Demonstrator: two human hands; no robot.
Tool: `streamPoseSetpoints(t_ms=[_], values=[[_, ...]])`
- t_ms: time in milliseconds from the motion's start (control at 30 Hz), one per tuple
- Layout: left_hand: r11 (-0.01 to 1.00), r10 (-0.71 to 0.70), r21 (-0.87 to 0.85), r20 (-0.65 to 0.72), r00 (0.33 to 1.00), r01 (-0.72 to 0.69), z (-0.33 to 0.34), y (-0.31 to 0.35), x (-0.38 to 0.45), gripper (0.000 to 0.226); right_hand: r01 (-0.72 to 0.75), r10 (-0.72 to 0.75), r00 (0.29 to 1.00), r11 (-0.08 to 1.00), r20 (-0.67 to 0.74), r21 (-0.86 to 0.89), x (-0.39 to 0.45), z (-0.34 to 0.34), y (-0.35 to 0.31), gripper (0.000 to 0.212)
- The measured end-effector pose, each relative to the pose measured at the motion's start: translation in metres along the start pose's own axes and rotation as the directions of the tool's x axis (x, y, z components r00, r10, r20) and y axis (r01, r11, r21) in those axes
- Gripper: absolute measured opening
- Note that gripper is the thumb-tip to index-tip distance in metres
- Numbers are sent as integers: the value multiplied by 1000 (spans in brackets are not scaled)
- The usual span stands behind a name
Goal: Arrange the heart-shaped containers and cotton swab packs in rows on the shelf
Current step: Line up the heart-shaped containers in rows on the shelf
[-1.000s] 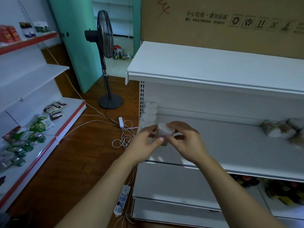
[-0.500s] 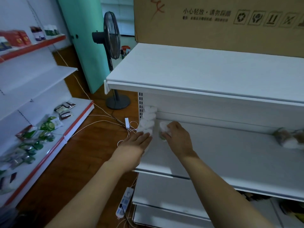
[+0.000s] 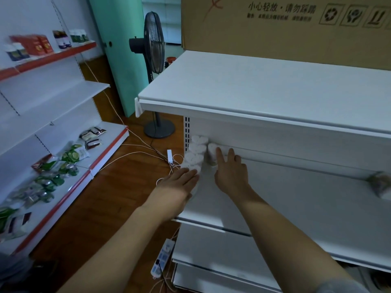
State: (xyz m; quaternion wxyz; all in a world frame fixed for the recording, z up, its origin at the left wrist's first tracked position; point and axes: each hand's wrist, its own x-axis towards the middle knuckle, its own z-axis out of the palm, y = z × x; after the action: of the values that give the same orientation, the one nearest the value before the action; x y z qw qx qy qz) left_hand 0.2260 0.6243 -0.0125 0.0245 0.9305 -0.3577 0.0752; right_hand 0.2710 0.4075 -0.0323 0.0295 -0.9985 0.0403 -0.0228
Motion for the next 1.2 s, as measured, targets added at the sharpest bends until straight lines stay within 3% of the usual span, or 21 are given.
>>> streamPoseSetpoints(t_ms=[300, 767, 967, 1200], values=[[995, -13, -94, 18, 1000, 15, 2, 0, 1, 63, -32, 42, 996, 992, 80, -120, 21, -12, -4, 83], [994, -59, -88, 77, 995, 66, -7, -3, 0, 72, -51, 82, 985, 979, 150, -198, 31, -17, 1, 89], [988, -84, -116, 116, 990, 97, -9, 3, 2, 72, -51, 72, 989, 986, 127, -160, 30, -17, 1, 91], [980, -139, -140, 37, 990, 143, -24, 19, 21, 67, -19, 25, 998, 995, 65, -96, -7, -43, 20, 74]])
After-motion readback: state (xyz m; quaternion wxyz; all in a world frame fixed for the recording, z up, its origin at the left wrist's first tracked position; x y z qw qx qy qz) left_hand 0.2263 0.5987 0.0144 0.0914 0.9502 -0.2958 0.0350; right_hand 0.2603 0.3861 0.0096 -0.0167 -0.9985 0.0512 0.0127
